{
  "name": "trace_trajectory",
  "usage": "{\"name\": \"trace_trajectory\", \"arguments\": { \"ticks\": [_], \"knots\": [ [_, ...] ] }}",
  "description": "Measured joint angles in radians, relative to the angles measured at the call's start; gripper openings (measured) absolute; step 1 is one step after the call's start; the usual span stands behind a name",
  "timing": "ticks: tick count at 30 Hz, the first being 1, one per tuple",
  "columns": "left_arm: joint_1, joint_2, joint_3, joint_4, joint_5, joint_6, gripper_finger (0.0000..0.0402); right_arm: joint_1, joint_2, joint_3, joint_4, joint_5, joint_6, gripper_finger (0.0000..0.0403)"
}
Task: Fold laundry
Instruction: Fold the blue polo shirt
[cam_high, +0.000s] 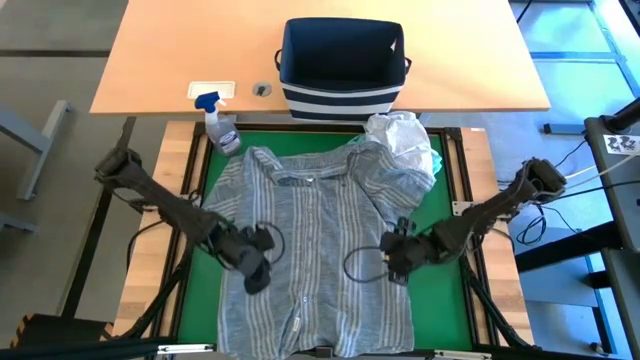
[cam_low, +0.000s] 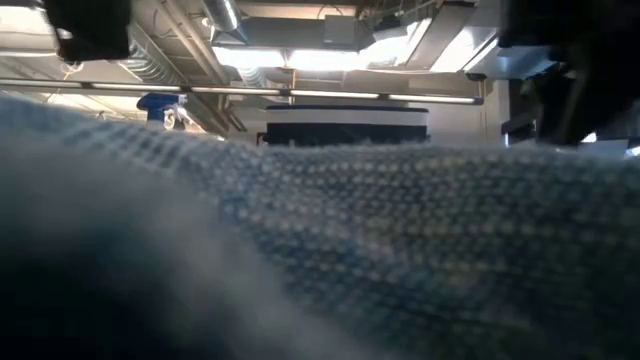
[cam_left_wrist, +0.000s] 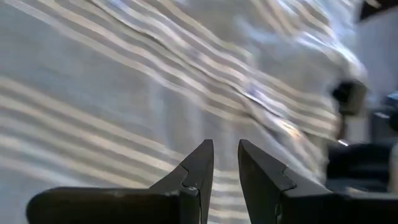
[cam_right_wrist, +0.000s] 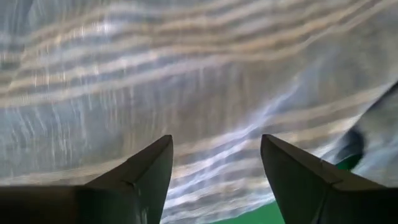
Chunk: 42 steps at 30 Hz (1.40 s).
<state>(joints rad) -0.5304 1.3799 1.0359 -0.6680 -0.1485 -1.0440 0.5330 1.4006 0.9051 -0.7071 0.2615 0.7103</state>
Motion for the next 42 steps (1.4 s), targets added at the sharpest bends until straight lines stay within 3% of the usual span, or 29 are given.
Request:
{"name": "trace_trajectory", "arguments": {
  "ticks": [6,10,16,20,23,26,31,39,42],
  "knots": [
    [0.174,-0.124,0.0,-0.217,-0.106,0.132,0.007,-0.201,-0.058,0.0,0.03,0.028,-0.176,0.0243],
    [0.345,-0.136,0.0,-0.23,-0.142,0.349,0.007,-0.362,-0.055,0.0,0.154,0.009,-0.285,0.0243],
    [0.631,-0.054,-0.041,-0.028,0.004,0.749,0.007,-0.529,-0.007,0.0,0.286,-0.044,-0.347,0.0243],
    [0.749,0.048,-0.061,0.074,0.031,0.985,0.007,-0.579,0.041,-0.002,0.259,-0.045,-0.351,0.0243],
    [0.804,0.136,-0.061,0.115,0.165,1.105,0.007,-0.588,0.083,-0.002,0.254,-0.05,-0.35,0.0243],
    [0.842,0.23,-0.061,0.123,0.297,1.16,0.007,-0.586,0.125,-0.002,0.252,-0.089,-0.351,0.0243],
    [0.902,0.344,-0.061,0.209,0.118,1.163,0.007,-0.586,0.188,-0.002,0.263,-0.099,-0.351,0.0243],
    [1.038,0.356,-0.029,0.29,0.104,1.199,0.007,-0.586,0.245,-0.028,0.284,-0.167,-0.35,0.0243],
    [1.093,0.354,-0.023,0.336,0.053,1.227,0.007,-0.586,0.258,-0.065,0.319,-0.195,-0.332,0.0243]
  ]
}}
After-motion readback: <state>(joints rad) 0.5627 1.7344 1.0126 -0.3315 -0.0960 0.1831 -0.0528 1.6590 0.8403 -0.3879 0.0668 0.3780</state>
